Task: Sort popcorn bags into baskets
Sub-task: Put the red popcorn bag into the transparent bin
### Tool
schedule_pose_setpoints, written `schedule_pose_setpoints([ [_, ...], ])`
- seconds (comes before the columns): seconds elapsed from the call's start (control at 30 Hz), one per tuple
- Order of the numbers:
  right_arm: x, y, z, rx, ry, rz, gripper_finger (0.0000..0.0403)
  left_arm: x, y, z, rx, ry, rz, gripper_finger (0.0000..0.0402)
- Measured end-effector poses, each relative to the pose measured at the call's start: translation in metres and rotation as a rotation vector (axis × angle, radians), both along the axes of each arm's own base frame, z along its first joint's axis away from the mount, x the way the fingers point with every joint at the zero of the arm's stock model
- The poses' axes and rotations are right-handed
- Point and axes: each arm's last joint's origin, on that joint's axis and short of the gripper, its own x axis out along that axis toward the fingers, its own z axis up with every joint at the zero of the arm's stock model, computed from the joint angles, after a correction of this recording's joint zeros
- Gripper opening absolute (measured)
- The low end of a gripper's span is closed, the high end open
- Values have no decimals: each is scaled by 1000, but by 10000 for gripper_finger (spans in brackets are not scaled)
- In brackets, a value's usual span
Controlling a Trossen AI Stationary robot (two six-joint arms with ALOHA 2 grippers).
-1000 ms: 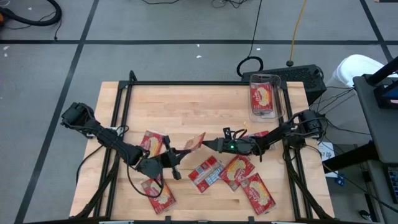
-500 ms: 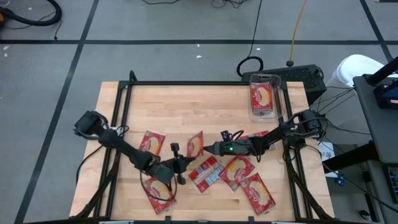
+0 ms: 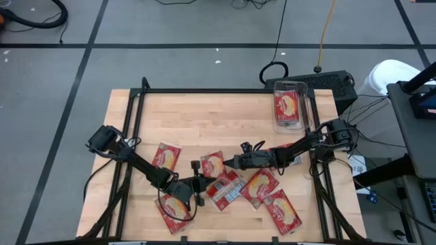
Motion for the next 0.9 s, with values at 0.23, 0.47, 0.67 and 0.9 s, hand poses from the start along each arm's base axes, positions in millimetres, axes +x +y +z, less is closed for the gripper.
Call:
schedule_pose_setpoints([
  [0.23, 0, -2, -2, 9, 23, 49, 181, 1, 1, 0, 5, 3, -8, 0],
  [0.47, -3, 0, -8, 39, 94, 112, 181, 1, 3, -1, 11, 20, 1, 0],
  [0.67, -2, -2, -7, 33, 76, 47, 181, 2, 2, 0, 24, 12, -22, 0],
  [0.9, 6, -2, 1, -3, 46, -15, 181, 5, 4, 4, 44, -25, -32, 0],
])
